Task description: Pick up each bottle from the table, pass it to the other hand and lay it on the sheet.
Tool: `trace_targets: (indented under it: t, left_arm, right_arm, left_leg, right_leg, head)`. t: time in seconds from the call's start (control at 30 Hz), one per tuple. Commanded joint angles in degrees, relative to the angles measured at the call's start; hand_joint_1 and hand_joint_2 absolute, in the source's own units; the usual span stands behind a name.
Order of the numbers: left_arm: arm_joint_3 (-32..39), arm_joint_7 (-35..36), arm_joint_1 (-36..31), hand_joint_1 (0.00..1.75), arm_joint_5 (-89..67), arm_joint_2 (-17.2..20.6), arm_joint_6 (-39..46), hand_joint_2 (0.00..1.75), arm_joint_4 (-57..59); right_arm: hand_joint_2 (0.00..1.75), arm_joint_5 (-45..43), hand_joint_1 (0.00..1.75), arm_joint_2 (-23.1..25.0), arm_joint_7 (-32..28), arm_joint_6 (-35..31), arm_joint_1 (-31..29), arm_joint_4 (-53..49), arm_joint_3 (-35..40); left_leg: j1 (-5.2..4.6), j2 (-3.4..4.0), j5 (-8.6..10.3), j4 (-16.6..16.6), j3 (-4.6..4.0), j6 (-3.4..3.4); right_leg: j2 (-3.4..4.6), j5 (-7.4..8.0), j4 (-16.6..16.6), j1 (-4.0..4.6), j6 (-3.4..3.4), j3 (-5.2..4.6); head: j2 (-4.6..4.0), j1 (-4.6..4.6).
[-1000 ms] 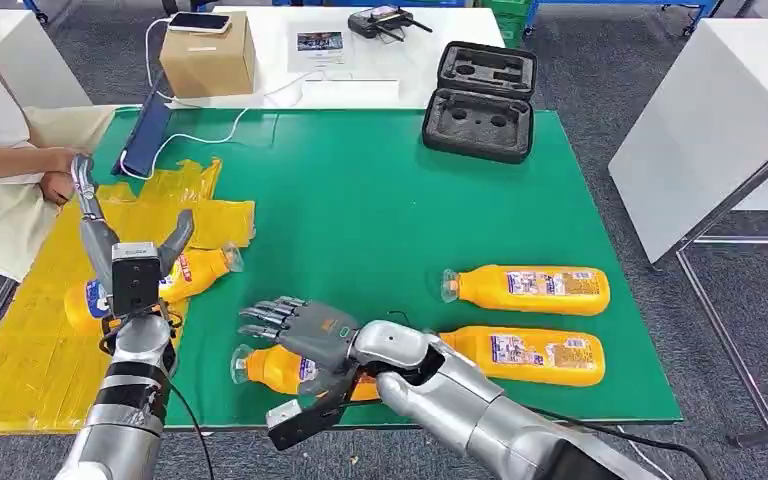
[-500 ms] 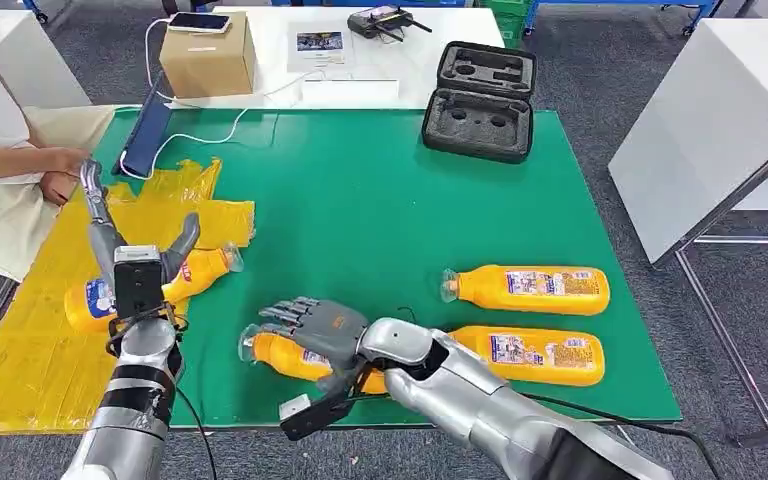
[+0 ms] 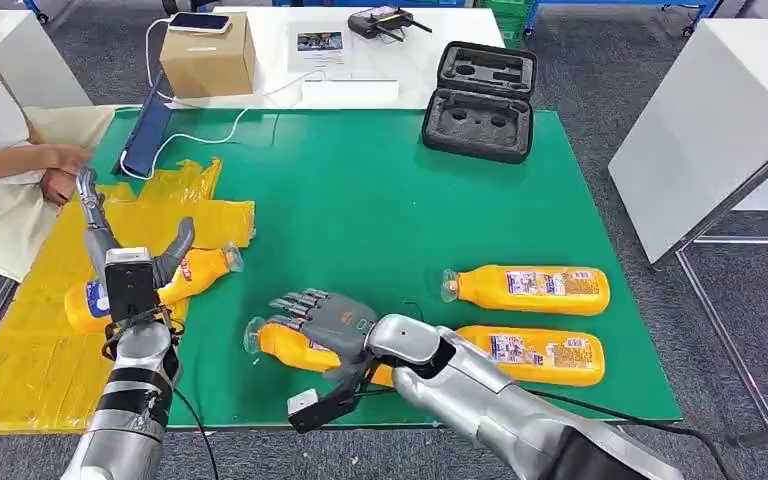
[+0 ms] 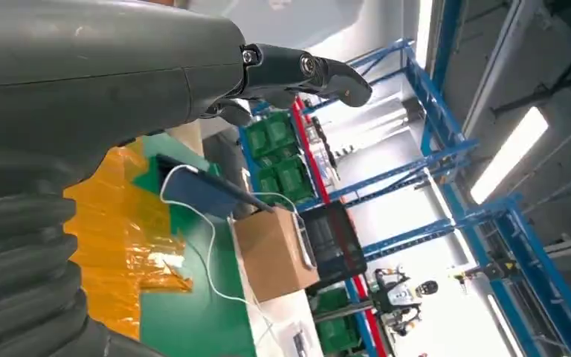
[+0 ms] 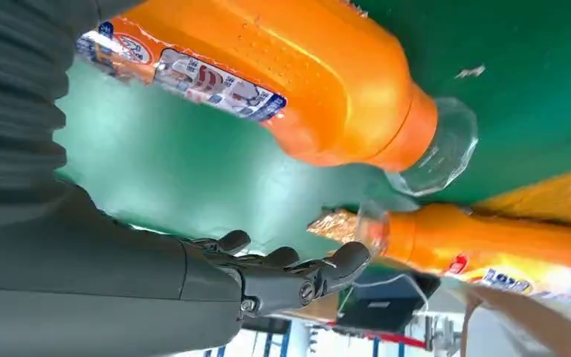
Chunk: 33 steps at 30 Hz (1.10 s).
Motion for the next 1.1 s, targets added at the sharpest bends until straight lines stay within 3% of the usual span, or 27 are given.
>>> trace_targets:
  t: [0.03, 0.4, 1.1]
  left_arm:
    - [2.34, -1.11, -0.53, 0.0, -0.01, 0.54, -0.19, 1.75, 1.94]
    - [2.4, -1.06, -0.57, 0.0, -0.09, 0.42, -0.09, 1.75, 1.92]
    - [3.86, -0.23, 0.9, 0.0, -0.5, 0.42, -1.41, 1.75, 0.98]
  right_arm:
    - [1.75, 1.36, 0.0, -3.52, 1.07, -0.52, -1.47, -3.74, -0.7]
    - [1.75, 1.71, 0.0, -3.57, 1.45, -0.72, -1.31, -3.91, -0.94]
    - [1.75, 8.6, 0.0, -5.28, 6.44, -1.94, 1.88, 0.02, -9.62]
  left_leg:
    - [-0.01, 0.03, -0.08, -0.01, 0.17, -0.04]
    - [0.03, 0.04, -0.18, -0.01, 0.4, -0.1]
    - [0.02, 0.0, -0.1, -0.04, 0.26, -0.06]
  right_leg:
    - [0.09, -0.08, -0.02, -0.01, -0.05, 0.18]
    - [0.16, -0.17, -0.04, 0.02, -0.11, 0.42]
    - [0.08, -0.1, -0.08, 0.02, -0.06, 0.29]
  head:
    - [0.0, 0.0]
    - [0.0, 0.0]
    - [0.0, 0.0]
